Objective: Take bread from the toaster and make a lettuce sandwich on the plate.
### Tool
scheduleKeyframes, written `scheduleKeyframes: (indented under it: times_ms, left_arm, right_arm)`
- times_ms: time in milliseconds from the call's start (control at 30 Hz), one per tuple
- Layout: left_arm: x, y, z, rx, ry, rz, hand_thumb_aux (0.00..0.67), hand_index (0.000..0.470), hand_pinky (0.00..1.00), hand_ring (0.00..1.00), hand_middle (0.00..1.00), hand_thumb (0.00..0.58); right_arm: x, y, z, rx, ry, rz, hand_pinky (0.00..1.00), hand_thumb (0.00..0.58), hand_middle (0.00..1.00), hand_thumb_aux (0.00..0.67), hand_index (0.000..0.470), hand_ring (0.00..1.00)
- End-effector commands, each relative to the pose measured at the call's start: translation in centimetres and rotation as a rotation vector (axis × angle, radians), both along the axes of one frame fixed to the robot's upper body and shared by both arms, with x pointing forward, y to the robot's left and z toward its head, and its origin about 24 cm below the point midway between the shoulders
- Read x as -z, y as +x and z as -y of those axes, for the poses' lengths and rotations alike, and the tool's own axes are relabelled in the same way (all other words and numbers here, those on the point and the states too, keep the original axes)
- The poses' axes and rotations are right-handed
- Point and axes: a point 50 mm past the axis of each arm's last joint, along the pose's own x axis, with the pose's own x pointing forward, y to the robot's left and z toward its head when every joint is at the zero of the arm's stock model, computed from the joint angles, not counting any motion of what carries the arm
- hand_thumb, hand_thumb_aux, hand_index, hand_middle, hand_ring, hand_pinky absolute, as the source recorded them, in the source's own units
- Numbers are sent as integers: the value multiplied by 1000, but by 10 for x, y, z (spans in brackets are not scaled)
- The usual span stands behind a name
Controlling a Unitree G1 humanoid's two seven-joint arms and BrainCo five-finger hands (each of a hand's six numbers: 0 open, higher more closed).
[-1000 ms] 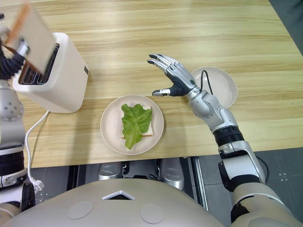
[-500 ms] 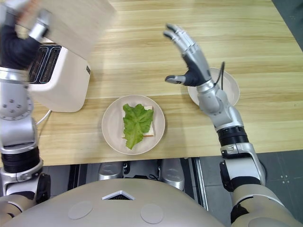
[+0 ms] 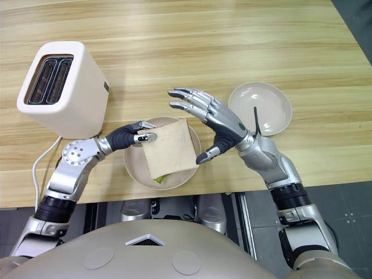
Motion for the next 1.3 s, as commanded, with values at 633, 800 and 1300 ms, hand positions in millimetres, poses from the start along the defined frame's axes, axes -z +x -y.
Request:
scheduleKeyframes:
  times_ms: [633,800,1300]
  left_arm:
    - [31,25,-1,70,252,-3,670,460,1000,1000,1000,580]
    - [29,28,-7,56,272,17,670,460,1000,1000,1000,580]
    - [2,38,-15,43,178,20,670,460,1000,1000,1000,580]
  right_arm:
    - [29,-20,-16,-126,-245,106,0,0,0,0,0,0]
    - [35,-22,-20,-143,-267,112,0,0,0,0,0,0]
    - [43,-24,-21,-155,-306,115,0,0,0,0,0,0]
